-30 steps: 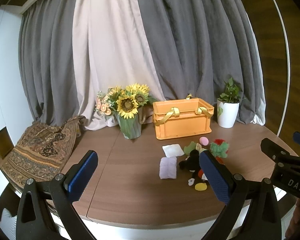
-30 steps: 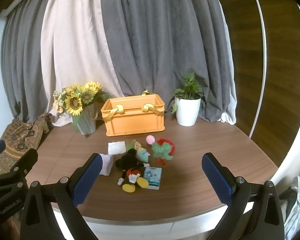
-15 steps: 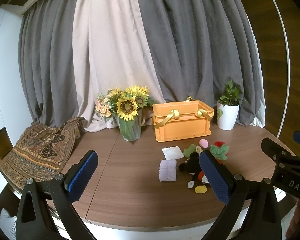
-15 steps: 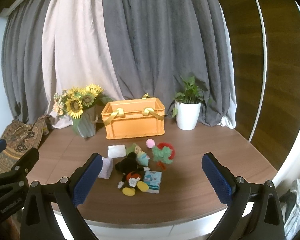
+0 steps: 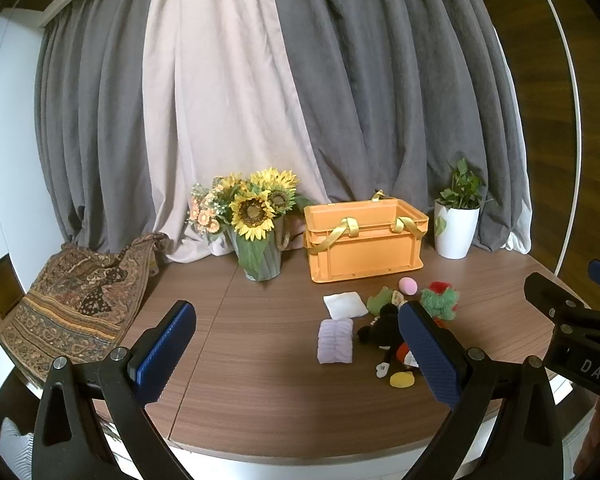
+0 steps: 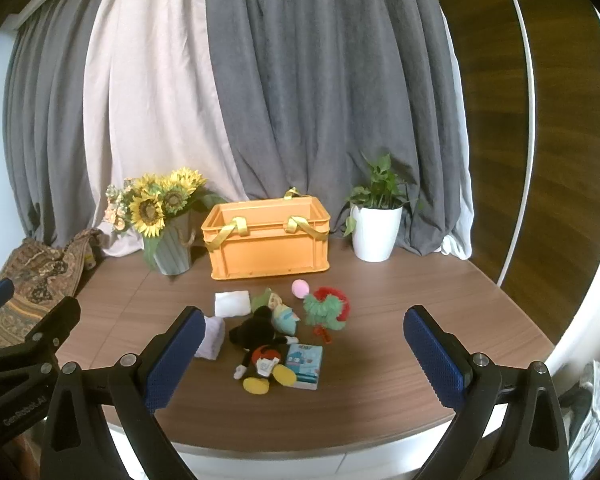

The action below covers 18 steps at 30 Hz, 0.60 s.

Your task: Organize soft objects

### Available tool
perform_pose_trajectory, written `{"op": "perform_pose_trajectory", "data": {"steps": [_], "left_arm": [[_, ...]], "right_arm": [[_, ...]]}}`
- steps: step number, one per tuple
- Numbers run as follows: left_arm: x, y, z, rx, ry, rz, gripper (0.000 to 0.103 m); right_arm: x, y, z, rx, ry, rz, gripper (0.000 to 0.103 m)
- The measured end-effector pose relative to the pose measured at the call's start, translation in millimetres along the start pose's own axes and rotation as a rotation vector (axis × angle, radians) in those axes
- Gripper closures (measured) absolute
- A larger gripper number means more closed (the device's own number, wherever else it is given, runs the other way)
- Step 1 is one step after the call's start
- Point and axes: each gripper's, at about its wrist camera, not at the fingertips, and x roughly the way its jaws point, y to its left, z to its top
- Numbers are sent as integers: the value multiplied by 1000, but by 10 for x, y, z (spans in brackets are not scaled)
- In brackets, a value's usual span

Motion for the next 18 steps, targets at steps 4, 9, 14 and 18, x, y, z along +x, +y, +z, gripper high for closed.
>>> {"op": "perform_pose_trajectory", "data": {"steps": [4, 9, 14, 18], "left_arm": [[25, -3, 11, 1, -1, 1, 0], [67, -19, 33, 3, -4, 0, 0], [76, -26, 29, 3, -5, 1, 0], [82, -23, 28, 2, -3, 0, 0]], "right_arm": [[19, 1, 13, -1, -1, -3, 2], [43, -4, 18, -1, -2, -3, 2], [49, -6, 15, -2, -1, -3, 2], [48, -3, 12, -2, -3, -2, 2]]}}
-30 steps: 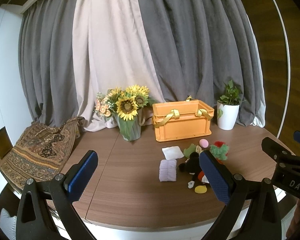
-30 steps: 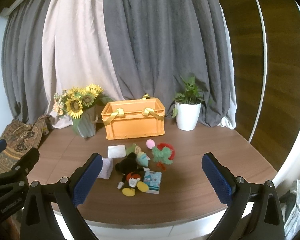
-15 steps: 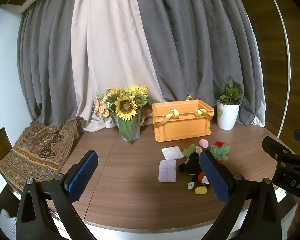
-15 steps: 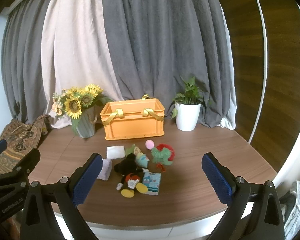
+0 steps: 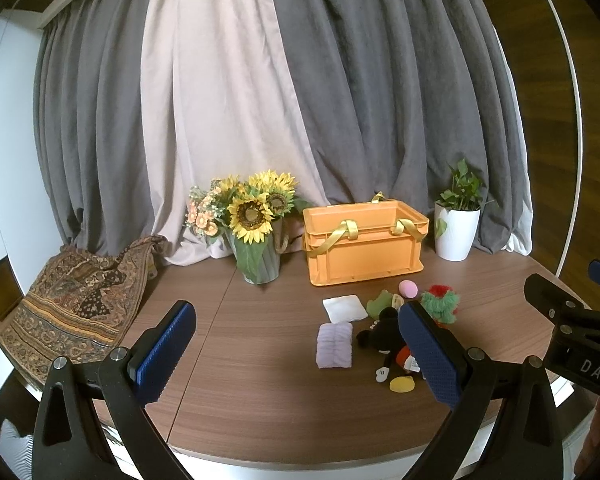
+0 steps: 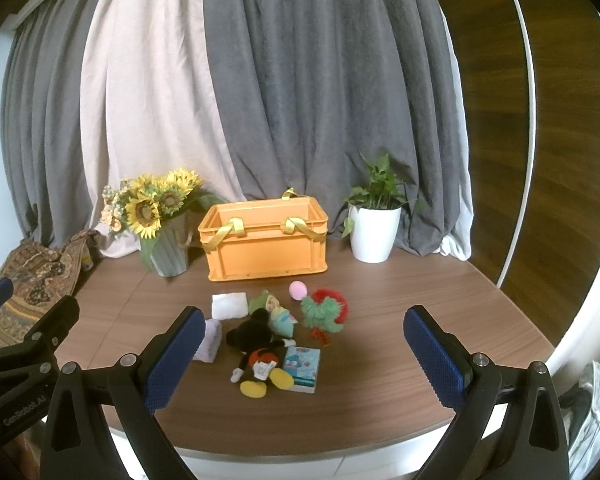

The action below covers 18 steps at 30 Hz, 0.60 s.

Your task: Organize soft objects

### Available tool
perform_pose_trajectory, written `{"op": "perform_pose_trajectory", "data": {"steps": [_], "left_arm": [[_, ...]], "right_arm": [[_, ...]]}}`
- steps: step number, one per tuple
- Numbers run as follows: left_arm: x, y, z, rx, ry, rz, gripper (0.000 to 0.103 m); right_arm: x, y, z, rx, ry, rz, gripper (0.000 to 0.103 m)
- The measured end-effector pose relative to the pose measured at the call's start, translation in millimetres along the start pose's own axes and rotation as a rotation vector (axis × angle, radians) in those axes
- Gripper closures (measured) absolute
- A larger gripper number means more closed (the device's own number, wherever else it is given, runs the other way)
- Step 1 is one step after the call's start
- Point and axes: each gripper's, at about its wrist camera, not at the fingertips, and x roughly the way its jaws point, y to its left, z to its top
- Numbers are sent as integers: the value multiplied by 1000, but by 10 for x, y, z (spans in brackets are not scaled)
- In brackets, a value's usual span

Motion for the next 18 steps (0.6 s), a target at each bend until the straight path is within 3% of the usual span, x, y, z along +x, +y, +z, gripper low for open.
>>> {"op": "perform_pose_trajectory", "data": {"steps": [10, 18], "left_arm": [[115, -34, -28, -15, 19, -1, 0], [267, -144, -115, -85, 53, 8, 0]], "right_arm": [[153, -56, -15, 4, 19, 0, 2], [307, -112, -86, -5, 61, -7, 2]]}}
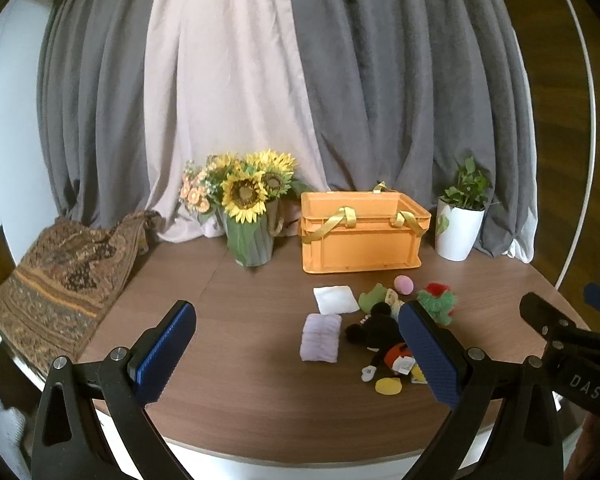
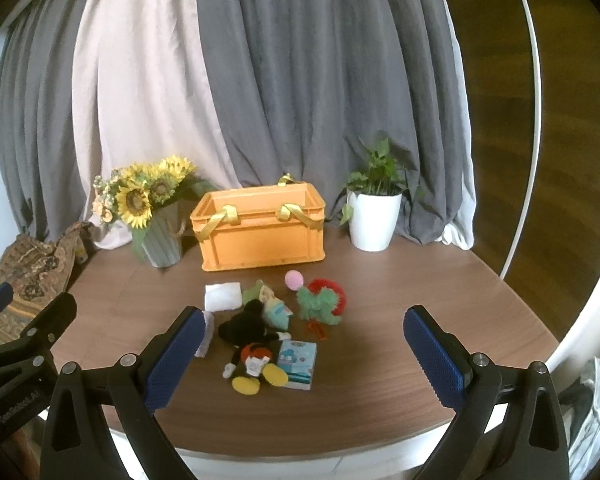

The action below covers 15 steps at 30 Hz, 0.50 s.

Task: Organize soft objects
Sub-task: 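Lower the left tool onto the lavender towel while the right tool approaches the blue tissue pack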

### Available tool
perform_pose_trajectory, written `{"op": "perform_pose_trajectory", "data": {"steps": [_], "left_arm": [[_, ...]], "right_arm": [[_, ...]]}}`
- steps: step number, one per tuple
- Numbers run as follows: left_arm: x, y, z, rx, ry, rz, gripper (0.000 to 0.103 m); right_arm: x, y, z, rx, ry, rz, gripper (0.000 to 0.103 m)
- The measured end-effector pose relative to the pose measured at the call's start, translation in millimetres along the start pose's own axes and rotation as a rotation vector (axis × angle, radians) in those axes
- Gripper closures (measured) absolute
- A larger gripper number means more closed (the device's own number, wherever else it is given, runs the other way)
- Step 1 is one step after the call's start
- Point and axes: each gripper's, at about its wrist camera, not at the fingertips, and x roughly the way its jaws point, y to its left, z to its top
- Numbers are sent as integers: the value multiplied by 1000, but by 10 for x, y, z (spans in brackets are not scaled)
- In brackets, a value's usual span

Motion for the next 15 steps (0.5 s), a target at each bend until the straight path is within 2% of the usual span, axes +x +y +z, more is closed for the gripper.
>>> {"op": "perform_pose_trajectory", "data": {"steps": [7, 12, 15], "left_arm": [[74, -193, -140, 27, 9, 95, 0], [269, -190, -104, 53, 31, 108, 0], [463, -151, -52, 69, 32, 91, 0]], "right_arm": [[289, -172, -89, -3, 111, 50, 2], [540, -197, -107, 31, 189, 66, 2], [721, -161, -93, 49, 232, 49, 2]]}}
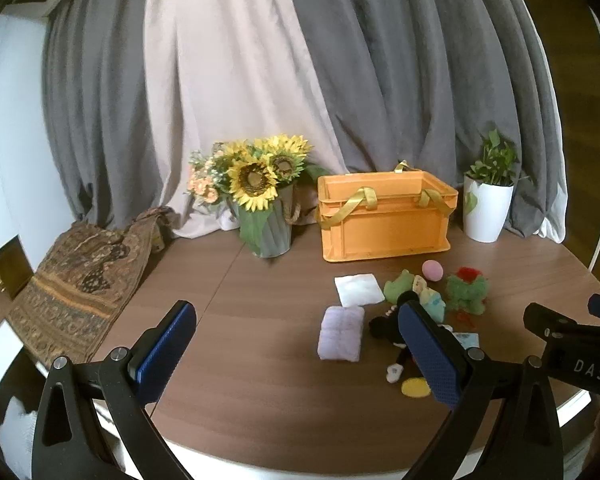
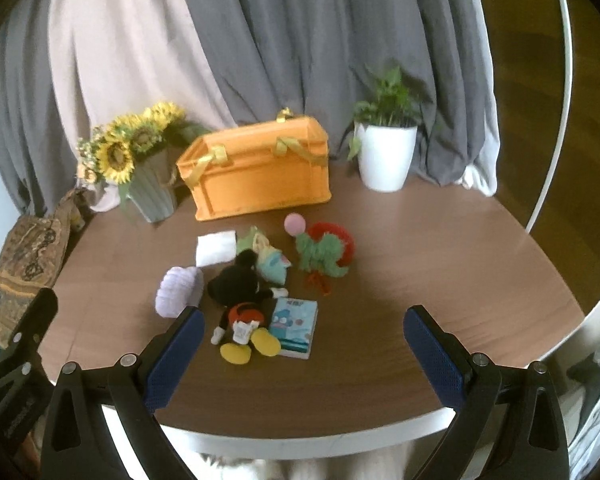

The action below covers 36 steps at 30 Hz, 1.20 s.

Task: Organize soft objects
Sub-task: 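Lower the left tool onto the lavender towel while the right tool approaches the blue tissue pack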

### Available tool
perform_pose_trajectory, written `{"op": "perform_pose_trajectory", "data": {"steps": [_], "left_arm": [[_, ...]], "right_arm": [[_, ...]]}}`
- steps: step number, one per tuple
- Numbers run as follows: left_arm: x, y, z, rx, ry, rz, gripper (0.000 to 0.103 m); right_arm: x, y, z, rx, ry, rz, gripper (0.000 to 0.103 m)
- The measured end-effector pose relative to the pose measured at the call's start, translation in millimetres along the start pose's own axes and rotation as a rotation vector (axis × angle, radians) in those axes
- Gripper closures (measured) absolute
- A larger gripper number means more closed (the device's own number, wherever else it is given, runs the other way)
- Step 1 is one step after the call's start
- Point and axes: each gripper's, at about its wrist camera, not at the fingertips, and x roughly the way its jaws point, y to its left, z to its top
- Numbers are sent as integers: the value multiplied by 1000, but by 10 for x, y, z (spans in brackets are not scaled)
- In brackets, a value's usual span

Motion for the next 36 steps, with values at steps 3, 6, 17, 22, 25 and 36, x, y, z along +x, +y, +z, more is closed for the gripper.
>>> {"op": "perform_pose_trajectory", "data": {"steps": [3, 6, 17, 22, 25, 36], "left_arm": [[238, 1, 78, 25, 2, -24, 0], [479, -6, 92, 41, 17, -62, 0], [1119, -198, -100, 78, 161, -81, 0], [1293, -259, -231, 77, 211, -69, 1], [1384, -295, -291, 85, 234, -65, 5], [1754, -400, -428, 107, 330, -104, 12]], "right_arm": [[141, 43, 66, 24, 20, -33, 2], [298, 87, 134, 39, 36, -68, 2], [929, 60, 147, 76, 176, -125, 11], [1214, 24, 127, 62, 267, -95, 18], [1378, 38, 118, 43, 308, -79, 20], [1731, 101, 74, 25, 408, -52, 26]]}}
